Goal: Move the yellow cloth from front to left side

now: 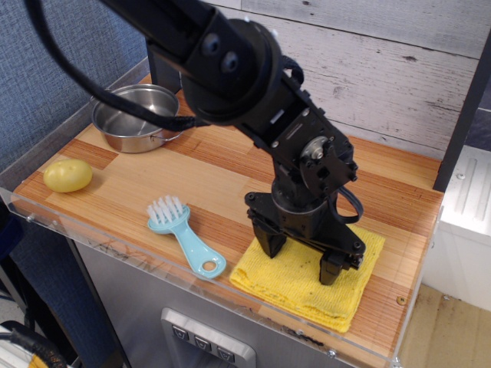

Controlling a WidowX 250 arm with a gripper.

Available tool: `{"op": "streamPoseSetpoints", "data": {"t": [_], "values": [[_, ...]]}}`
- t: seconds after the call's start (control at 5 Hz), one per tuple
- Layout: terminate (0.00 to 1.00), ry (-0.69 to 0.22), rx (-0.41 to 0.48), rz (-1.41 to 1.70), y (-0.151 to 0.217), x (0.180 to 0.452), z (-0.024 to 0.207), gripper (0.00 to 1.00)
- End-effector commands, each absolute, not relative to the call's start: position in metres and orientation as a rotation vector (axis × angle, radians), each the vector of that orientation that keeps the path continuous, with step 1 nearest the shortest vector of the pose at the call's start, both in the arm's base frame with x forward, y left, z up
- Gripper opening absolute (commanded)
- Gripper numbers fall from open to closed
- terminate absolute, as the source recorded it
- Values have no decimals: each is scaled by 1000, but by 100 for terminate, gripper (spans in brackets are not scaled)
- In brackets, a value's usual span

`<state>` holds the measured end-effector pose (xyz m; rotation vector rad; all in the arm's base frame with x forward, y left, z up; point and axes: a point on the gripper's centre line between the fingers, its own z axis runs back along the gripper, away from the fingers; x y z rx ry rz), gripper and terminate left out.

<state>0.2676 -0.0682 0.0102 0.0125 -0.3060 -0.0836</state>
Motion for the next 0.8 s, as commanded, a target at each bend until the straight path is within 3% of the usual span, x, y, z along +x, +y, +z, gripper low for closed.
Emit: {"op": "streamPoseSetpoints", "data": {"t": [0.0, 0.6], "values": [[0, -301, 33, 24, -32, 289, 6, 100], [0, -318, 40, 119, -2, 357, 12, 100]]}}
